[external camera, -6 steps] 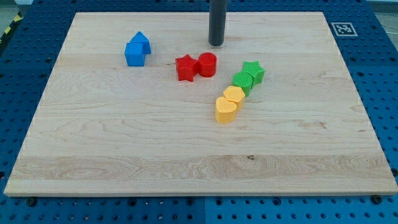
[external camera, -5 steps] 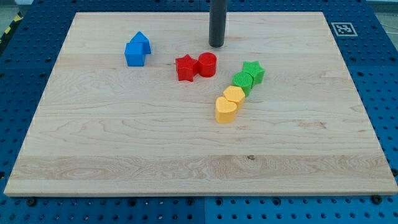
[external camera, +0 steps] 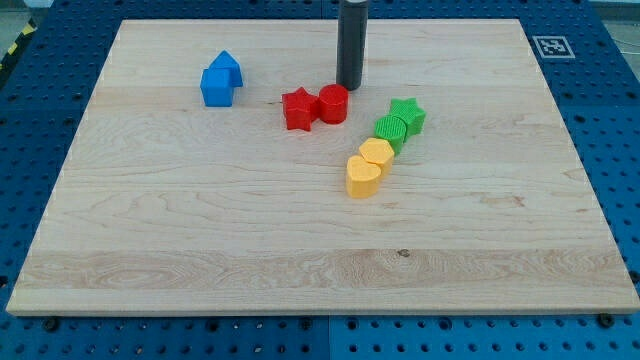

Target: Separate red circle from red star

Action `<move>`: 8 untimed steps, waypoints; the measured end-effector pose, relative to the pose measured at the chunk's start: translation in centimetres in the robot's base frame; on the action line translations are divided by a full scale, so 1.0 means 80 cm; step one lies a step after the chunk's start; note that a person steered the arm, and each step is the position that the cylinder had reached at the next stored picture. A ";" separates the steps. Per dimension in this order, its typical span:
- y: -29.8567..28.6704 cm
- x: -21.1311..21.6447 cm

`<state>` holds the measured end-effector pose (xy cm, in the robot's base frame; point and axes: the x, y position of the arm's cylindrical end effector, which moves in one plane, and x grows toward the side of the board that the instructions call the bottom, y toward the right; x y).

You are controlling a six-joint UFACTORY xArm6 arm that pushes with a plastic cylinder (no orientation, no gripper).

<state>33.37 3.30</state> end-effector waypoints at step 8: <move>-0.042 0.031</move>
<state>35.82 -0.07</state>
